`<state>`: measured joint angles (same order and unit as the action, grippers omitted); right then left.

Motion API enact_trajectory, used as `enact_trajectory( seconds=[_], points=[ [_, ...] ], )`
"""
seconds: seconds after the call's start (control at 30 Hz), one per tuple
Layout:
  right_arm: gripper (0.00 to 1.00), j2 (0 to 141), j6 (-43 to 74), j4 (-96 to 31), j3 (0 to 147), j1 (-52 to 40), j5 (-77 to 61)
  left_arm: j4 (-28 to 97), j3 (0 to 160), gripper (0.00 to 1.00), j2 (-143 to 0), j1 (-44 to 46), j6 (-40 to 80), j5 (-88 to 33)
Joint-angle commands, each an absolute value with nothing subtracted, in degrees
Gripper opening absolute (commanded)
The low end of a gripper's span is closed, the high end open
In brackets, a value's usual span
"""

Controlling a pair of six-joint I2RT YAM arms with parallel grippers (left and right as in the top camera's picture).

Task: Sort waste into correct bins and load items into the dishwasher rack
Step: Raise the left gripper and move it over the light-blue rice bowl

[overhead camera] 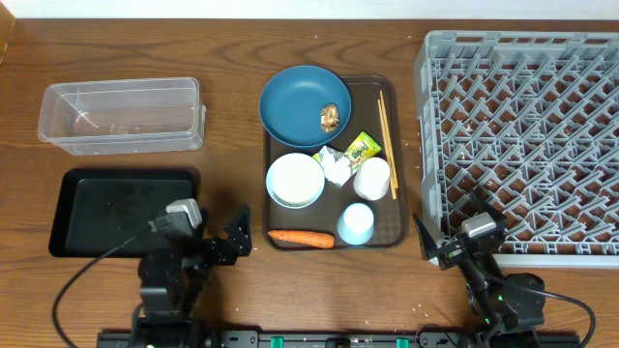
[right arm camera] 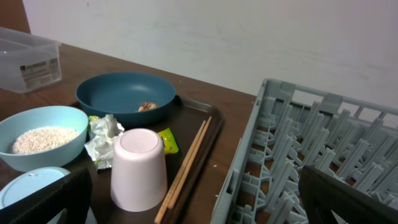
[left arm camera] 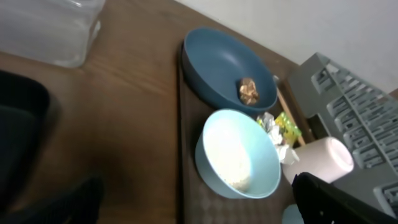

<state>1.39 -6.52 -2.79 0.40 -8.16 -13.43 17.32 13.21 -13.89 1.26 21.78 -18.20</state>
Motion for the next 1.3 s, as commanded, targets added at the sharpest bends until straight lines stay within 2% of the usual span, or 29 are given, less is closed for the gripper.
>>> enact_trajectory(
  seconds=[0.0, 0.3, 0.53, 0.83, 1.03, 1.27],
  points=[
    [0.99, 1.5, -6.92, -3.03, 0.32, -7.9, -13.52, 21.5, 22.04, 0.98, -17.65, 0.97, 18.37, -15.94],
    [0.99, 1.5, -6.92, -3.03, 0.32, -7.9, -13.54, 40.07, 42.59, 0.98, -30.3, 0.99, 15.22, -15.81],
    [0.99, 1.5, -6.92, -3.03, 0.32, -7.9, -13.54, 52.14, 57.17, 0.98, -33.98, 0.99, 15.25, -16.8],
    [0.99, 1.5, -6.92, -3.03, 0.32, -7.9, -13.54, 50.02, 61.54, 0.98, -33.5, 0.99, 19.4, -32.21],
    [0.99, 1.5, -6.92, -3.03, 0.32, -7.9, -13.54, 51.48, 61.6, 0.98, -33.74, 0.99, 23.31, -32.58],
    [0.99, 1.5, -6.92, -3.03, 0.32, -7.9, -13.54, 60.64, 67.42, 0.98, -39.81, 0.99, 22.31, -29.26]
  ],
)
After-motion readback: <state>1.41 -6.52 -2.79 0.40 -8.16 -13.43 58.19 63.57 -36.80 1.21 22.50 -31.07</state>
